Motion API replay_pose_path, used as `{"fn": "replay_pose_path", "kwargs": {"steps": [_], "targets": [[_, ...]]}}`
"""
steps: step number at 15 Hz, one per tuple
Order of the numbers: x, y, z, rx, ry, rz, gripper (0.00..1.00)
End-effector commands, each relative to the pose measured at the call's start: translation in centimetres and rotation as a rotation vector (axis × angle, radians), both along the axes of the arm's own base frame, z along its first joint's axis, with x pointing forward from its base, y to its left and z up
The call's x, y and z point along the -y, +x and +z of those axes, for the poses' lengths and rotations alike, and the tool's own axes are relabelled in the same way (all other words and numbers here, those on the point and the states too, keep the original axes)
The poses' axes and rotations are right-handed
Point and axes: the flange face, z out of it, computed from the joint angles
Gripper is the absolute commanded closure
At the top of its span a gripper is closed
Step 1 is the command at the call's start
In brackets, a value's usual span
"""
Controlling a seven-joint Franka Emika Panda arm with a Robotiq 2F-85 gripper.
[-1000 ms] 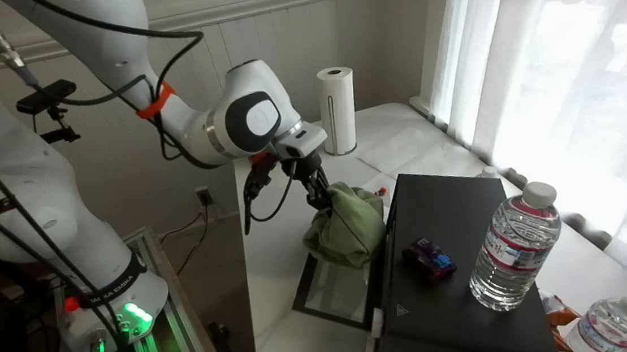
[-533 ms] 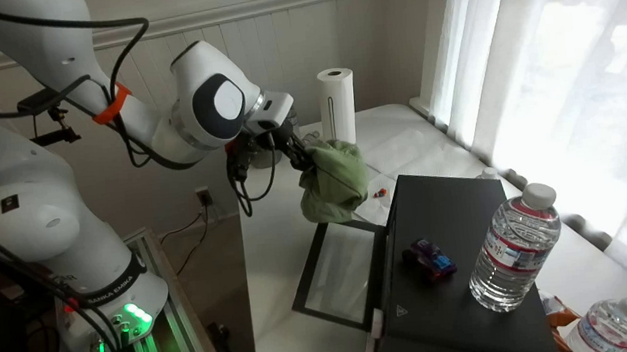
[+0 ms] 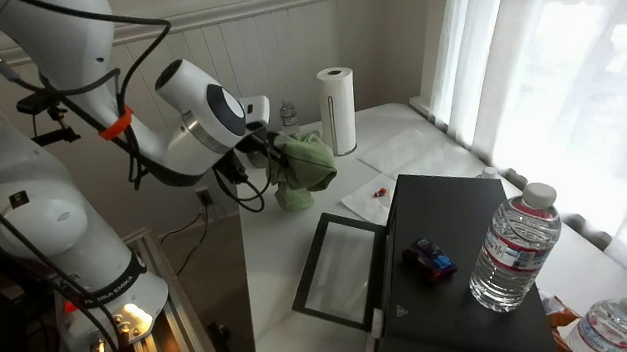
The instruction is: Place the kitchen towel on the table
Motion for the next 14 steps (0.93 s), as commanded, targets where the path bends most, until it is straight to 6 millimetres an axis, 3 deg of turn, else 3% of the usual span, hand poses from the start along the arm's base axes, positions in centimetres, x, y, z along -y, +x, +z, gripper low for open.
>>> {"fn": "replay_pose_path", "kwargs": {"steps": [1,6,7,8,9,11,14], "targets": [[-1.1,-2.9,-2.9,-0.091,0.012,0.168,0.97],[-1.6,-5.8,-4.3,-0.162,-0.01,0.3,0.97],[-1.6,-6.1,-4.4,-0.171,-0.01,0.29,0.62],[-1.5,-6.2,-4.7,-0.177,-0.019,0.259,0.61],[-1.4,-5.7,-4.8,-0.173,-0.02,0.276,0.8],[-1.4,-5.9,-4.9,-0.18,-0.016,0.267,0.65],[-1.4,-5.8,-4.9,-0.18,-0.015,0.264,0.61]]}}
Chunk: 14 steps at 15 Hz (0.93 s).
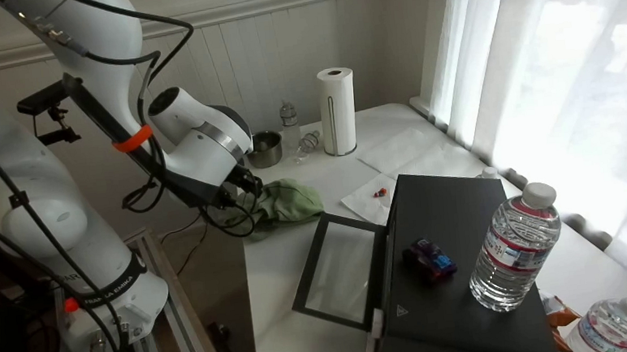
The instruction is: Place the kitchen towel on the table
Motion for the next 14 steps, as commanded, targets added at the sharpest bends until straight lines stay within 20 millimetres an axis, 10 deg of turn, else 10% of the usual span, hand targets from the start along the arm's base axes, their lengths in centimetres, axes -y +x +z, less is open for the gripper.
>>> {"fn": "replay_pose_path", "kwargs": {"steps": [1,2,8,14], "targets": [[0.0,0.0,0.0,0.0,0.0,0.0,0.61],[0.0,0.0,0.0,0.0,0.0,0.0,0.36],[-1.7,-0.4,-0.3,-0.014,0.008,-0.043,0.02],[-2.0,-0.5,-0.8,-0.019,0.027,-0.249,0.0]]}}
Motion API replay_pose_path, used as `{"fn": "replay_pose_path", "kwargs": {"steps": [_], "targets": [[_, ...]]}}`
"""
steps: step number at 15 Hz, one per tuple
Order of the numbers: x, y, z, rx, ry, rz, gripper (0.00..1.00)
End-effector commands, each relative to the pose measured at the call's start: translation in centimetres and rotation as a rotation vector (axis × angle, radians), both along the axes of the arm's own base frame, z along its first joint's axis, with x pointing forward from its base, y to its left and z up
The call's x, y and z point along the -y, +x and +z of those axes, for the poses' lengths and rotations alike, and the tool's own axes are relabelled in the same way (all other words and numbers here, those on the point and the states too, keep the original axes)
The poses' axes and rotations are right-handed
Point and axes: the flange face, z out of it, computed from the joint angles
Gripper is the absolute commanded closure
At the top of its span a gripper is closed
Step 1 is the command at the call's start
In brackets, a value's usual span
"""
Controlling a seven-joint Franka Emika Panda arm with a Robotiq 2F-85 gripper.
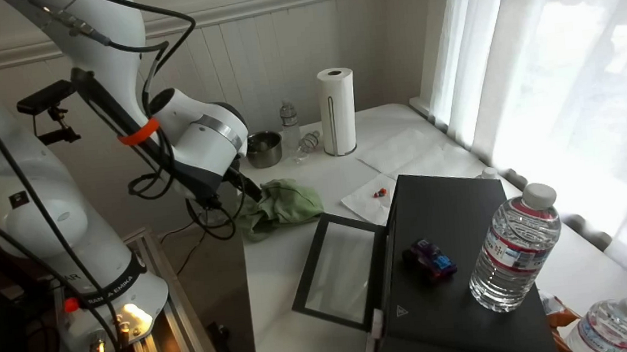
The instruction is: Place the kitchen towel on the table
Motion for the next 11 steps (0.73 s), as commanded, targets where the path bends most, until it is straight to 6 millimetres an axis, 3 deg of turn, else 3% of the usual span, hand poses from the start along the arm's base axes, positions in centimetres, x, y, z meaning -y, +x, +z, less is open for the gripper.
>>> {"fn": "replay_pose_path", "kwargs": {"steps": [1,5,6,11], "targets": [[0.5,0.2,0.7,0.038,0.01,-0.144,0.0],[2.4,0.5,2.7,0.06,0.072,-0.24,0.0],[1.7,0.9,1.0,0.031,0.042,-0.216,0.0],[2.5,1.0,2.1,0.056,0.06,-0.239,0.0]]}}
